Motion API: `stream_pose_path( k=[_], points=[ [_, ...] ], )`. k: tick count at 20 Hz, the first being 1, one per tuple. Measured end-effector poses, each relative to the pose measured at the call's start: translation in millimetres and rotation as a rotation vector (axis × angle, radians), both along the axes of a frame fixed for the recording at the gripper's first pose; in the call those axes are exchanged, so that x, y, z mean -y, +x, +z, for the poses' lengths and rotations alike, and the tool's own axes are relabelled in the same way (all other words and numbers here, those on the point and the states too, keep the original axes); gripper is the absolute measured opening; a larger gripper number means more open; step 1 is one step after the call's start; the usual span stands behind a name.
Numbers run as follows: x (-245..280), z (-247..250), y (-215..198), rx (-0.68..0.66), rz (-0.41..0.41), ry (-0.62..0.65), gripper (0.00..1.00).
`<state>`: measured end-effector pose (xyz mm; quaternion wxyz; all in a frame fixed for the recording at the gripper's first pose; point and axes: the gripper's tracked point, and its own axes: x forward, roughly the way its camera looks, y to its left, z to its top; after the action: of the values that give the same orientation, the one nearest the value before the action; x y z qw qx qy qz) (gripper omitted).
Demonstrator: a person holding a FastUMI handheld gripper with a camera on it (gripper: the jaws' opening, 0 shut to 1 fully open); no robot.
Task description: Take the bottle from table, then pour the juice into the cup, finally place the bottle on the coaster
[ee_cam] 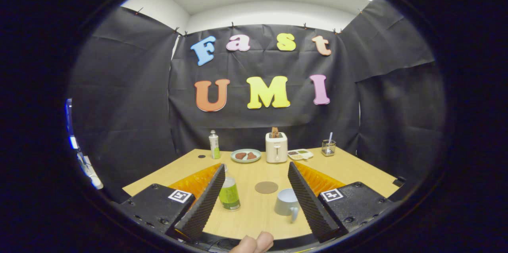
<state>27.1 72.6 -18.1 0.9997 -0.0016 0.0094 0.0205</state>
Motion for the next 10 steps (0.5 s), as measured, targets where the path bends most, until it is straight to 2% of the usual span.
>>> stream_pose_path(
  k=[5,10],
  points=[
    [-36.0,-25.7,35.7,-0.011,0.026,-0.015,1.00],
    [-48.7,-53.2,70.2,0.001,-0.029,-0.058,1.00]
  ],
)
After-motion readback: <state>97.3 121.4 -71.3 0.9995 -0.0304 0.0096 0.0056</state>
